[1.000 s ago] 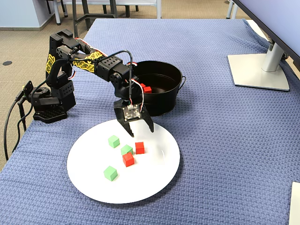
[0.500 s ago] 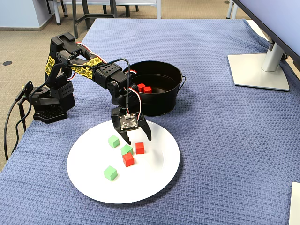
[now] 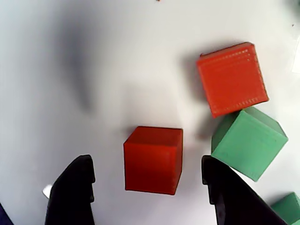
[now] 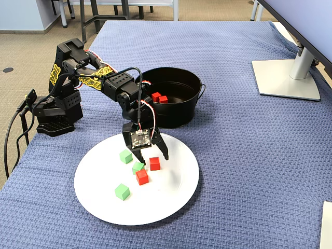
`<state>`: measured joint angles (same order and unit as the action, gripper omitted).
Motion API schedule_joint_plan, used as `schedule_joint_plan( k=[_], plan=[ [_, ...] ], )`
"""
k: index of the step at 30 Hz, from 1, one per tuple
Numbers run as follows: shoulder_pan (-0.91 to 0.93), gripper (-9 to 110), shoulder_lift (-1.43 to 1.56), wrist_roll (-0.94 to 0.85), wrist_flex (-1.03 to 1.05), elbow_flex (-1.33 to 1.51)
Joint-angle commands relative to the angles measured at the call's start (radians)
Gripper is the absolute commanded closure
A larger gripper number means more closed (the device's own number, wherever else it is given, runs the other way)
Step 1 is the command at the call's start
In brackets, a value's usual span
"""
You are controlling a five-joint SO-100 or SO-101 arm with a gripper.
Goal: Pick up the red cubes from the white plate and place them in the black recipient
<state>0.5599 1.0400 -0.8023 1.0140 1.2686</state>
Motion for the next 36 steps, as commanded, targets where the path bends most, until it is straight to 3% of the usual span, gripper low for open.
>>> schedule_joint_plan(
  k=[1, 14, 20, 27, 36],
  plan=[
    [0.015, 81, 0.014, -0.014, -0.023, -0.066],
    [0.02, 101, -0.006, 0.008, -0.034, -0.087],
    [0.025, 102, 0.071, 0.054, -0.017, -0.086],
    [0.029, 102, 0.371, 0.236, 0.135, -0.133],
    [-0.253, 102, 0.65, 0.35, 0.094, 0.023]
  ],
)
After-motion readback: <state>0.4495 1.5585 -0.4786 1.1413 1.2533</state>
